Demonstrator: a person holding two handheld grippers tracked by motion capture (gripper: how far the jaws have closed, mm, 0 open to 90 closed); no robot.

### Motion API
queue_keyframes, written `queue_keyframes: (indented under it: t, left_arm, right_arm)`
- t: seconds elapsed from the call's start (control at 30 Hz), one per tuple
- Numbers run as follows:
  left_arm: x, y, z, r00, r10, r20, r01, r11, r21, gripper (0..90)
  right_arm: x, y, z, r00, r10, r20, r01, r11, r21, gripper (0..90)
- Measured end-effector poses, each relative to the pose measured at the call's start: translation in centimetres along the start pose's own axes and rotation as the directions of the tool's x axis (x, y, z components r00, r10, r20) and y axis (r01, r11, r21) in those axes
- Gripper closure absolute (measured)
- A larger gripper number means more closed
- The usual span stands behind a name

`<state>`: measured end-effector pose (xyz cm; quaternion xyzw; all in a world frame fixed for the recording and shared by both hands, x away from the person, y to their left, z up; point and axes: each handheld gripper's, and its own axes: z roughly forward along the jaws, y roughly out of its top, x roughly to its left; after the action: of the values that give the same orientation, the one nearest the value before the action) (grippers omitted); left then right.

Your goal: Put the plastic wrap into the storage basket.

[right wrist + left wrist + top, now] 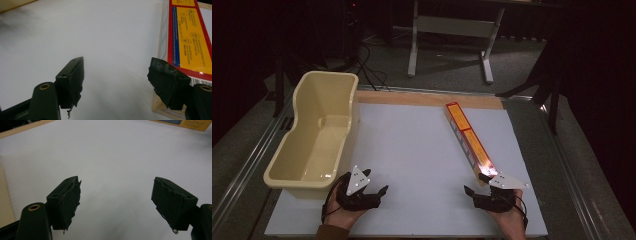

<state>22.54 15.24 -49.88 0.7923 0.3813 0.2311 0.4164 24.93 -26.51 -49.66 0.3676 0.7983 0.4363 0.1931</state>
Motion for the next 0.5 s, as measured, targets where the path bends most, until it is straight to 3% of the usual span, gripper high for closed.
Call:
queue_keyframes:
  t: [0.23,0.43,0.5]
  left_arm:
    - [-0.24,0.01,-0.16,1.0000,0.007,-0.004,-0.007,0.9998,-0.018,23.1]
    - [-0.23,0.04,-0.28,1.0000,-0.003,-0.001,0.003,0.9995,-0.032,23.3]
    - [-0.17,0.08,-0.40,1.0000,-0.009,0.001,0.009,0.9990,-0.044,23.6]
  right_arm:
    - [0.02,-0.02,0.11,1.0000,-0.004,0.001,0.004,1.000,0.009,29.9]
    - [-0.16,0.09,0.02,0.9997,-0.007,-0.025,0.007,1.000,0.016,42.5]
    - [-0.35,0.30,-0.01,0.9987,-0.018,-0.047,0.020,0.999,0.029,54.7]
